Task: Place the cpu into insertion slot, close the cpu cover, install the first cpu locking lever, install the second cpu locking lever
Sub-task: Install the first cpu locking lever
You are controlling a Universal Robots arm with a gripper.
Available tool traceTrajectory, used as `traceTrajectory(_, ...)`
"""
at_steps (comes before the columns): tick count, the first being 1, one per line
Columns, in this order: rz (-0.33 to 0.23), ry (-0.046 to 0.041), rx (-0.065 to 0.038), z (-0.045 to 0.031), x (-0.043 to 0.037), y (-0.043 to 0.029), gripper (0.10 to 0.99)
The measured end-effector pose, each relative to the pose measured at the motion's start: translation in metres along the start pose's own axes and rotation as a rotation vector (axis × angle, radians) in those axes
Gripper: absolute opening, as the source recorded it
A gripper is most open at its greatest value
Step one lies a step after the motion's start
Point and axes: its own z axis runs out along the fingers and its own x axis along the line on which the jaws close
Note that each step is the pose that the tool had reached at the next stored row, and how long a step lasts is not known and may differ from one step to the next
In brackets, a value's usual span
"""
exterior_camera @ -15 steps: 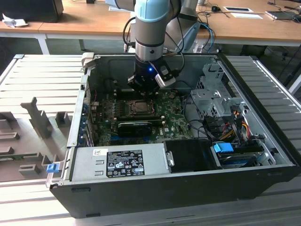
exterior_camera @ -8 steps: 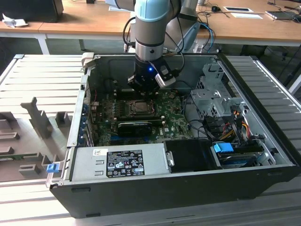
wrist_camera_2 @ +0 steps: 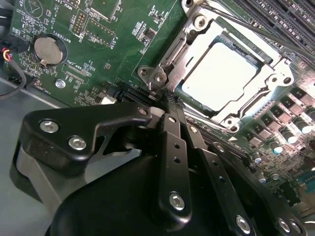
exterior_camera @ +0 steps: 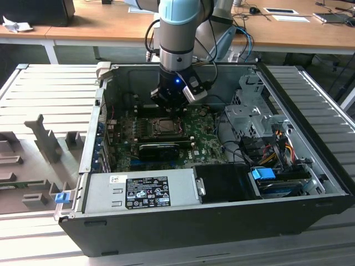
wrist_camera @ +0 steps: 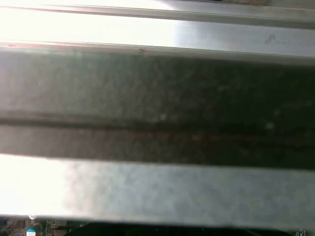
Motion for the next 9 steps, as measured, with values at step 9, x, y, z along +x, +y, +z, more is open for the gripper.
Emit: traceTrajectory(9, 0.001, 0.0036, 0.062, 0.0027, -0.0007, 0.0068, 0.106)
